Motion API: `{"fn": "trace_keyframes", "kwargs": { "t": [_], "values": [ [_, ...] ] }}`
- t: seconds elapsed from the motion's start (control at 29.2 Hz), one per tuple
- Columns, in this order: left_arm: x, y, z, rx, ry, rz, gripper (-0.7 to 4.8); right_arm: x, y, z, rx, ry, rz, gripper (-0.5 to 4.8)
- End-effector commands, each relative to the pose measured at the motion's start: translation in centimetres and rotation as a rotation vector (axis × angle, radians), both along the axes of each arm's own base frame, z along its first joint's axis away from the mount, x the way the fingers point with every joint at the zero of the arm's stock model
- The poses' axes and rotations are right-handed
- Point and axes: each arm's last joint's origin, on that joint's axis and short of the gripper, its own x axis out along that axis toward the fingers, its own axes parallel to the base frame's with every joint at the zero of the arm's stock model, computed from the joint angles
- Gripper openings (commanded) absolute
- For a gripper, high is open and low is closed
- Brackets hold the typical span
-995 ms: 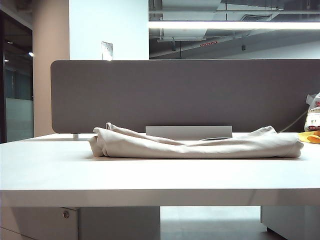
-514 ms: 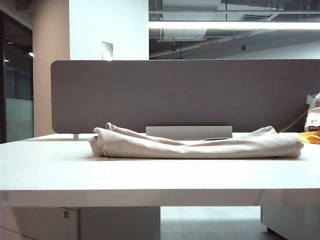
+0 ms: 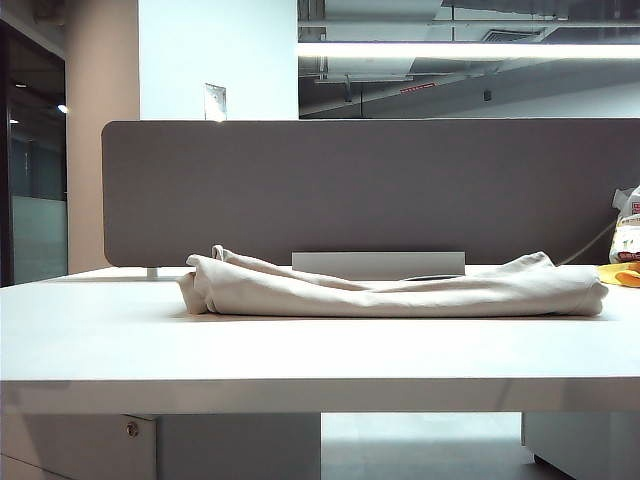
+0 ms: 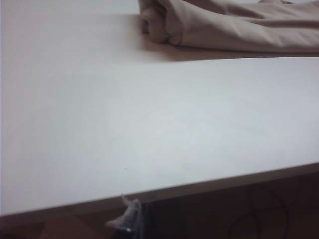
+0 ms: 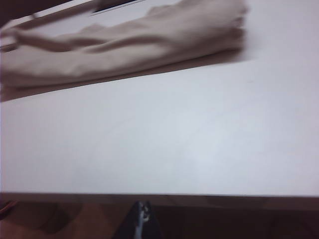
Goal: Fold the bottom side of the T-shirt horizontally towards the center, about one-third of the way, then fold the sleeve back towards the center, creating a straight line along the edge of the T-shirt, and finally fold the bottom of the T-shirt up towards the top, creating a neat rectangle.
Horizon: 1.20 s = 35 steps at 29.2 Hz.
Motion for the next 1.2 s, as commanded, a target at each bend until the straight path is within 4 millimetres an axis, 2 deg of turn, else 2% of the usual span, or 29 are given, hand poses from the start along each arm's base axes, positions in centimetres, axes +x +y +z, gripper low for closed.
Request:
{"fn": "trace_keyframes", "kwargs": {
  "t": [0.03, 0.24, 0.48, 1.2],
  "values": [
    [0.06, 0.04, -0.21, -0.016, 0.010, 0.023, -0.05, -0.01, 0.07, -0.01, 0.002, -0.005, 0.030, 0.01],
    [0.10, -0.01, -0.05, -0.079, 0.011, 0.030, -0.05, 0.00, 0.03, 0.00, -0.002, -0.004, 0.013, 0.01],
    [0.08, -0.04, -0.08, -0.080, 0.016, 0.019, -0.05, 0.04, -0.11, -0.03, -0.005, 0.002, -0.037, 0.00],
    [0.14, 0.34, -0.15, -0.073, 0.019, 0.060, -0.05, 0.03, -0.09, 0.00, 0.009, 0.005, -0.035, 0.00]
  ]
}}
